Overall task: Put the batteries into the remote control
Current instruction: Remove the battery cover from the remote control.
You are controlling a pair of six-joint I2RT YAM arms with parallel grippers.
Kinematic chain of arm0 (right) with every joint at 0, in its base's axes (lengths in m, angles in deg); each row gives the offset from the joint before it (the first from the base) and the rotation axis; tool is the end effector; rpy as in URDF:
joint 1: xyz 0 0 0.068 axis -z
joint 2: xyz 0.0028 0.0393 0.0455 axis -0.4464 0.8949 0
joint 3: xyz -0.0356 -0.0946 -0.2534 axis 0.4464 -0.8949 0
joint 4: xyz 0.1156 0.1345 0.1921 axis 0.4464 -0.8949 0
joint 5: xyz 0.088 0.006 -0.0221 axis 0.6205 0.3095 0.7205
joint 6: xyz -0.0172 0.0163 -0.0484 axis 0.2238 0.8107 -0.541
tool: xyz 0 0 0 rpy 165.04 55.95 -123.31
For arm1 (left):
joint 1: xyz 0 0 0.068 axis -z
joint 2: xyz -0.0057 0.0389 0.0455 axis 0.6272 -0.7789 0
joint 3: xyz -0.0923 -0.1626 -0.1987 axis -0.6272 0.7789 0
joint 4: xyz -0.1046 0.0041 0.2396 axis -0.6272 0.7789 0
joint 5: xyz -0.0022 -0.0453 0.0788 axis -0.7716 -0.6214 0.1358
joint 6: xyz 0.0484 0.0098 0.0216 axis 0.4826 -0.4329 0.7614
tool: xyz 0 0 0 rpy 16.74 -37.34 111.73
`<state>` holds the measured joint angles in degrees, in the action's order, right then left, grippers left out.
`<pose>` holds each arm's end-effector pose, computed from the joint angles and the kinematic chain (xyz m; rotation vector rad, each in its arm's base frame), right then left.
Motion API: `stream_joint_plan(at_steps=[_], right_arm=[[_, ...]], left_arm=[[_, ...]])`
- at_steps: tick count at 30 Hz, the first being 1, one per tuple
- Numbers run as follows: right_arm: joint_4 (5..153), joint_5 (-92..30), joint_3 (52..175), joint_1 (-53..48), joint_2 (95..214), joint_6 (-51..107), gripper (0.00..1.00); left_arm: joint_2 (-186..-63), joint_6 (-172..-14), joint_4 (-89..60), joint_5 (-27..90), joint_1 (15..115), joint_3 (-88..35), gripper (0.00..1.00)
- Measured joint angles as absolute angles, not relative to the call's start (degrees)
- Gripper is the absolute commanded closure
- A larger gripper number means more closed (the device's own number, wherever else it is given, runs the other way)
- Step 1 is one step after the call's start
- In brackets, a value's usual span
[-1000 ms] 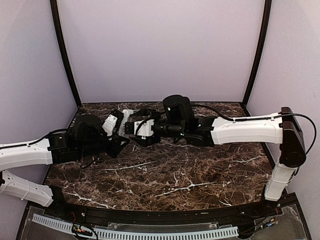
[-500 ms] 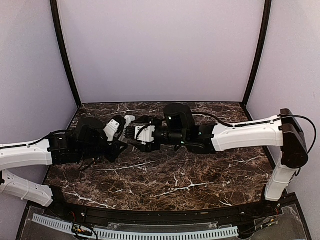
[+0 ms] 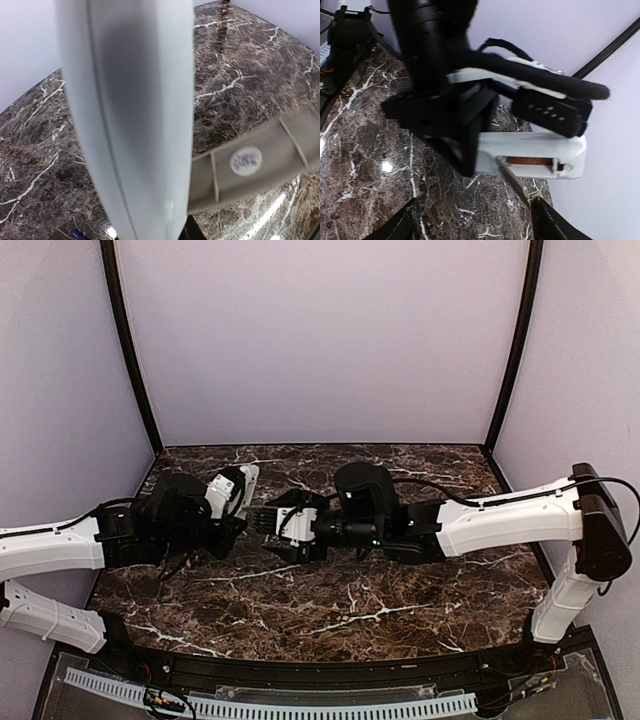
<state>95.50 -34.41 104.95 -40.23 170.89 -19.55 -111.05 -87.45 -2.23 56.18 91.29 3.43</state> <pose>0.1559 0.3696 0.2774 -1.5126 1.0436 0.3888 0.1551 -0.1852 0.2656 0.6609 1.9807 -0.3247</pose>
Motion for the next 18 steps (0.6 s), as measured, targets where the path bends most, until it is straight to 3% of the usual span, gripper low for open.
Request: stream_joint_plan(at_steps=[9,18], right_arm=[[91.02,-34.19,100.75,-43.55,170.52,-16.78,0.27],[89.31,-40.42,100.71,-39.46,170.08,-9.50,0.26]], left_arm=[[-111.07,-88.08,-7.92,58.74,90.87,1.35,1.00],[-112.62,-89.72,-7.92,58.57,90.87,1.33,1.00]])
